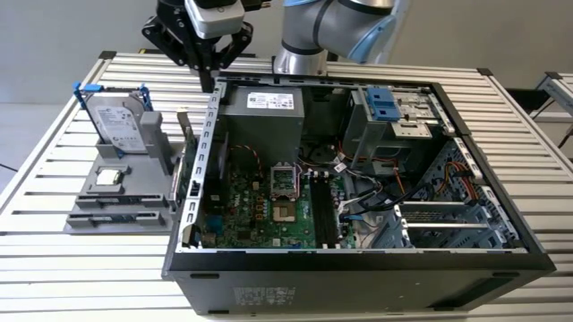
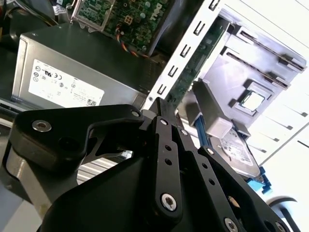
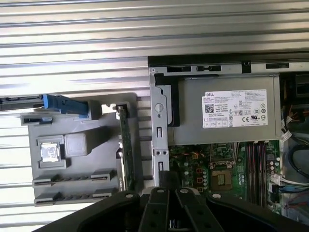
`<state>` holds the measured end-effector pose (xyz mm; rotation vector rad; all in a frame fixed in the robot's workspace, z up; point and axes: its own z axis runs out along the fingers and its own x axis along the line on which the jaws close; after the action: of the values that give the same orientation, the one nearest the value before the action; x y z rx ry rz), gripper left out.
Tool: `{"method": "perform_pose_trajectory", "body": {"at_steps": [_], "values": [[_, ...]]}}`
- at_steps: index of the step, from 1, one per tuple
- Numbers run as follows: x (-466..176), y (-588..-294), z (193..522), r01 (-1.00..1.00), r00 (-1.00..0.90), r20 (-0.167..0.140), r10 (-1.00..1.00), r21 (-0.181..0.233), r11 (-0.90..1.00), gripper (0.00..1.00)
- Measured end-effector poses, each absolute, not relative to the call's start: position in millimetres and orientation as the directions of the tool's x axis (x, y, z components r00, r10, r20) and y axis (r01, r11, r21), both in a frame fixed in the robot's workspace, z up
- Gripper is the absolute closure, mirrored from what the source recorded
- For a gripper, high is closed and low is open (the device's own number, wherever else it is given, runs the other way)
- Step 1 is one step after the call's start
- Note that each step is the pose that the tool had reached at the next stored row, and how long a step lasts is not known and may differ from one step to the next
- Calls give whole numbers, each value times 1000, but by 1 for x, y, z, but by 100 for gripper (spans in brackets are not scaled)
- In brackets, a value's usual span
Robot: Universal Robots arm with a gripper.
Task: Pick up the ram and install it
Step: 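Reach for the ram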
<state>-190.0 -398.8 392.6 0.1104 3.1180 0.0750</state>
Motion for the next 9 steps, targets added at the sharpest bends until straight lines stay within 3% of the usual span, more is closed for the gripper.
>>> {"method": "perform_pose_trajectory", "body": {"at_steps": [9], "values": [[-198, -399, 393, 70, -997, -19, 71, 49, 996, 100]]}}
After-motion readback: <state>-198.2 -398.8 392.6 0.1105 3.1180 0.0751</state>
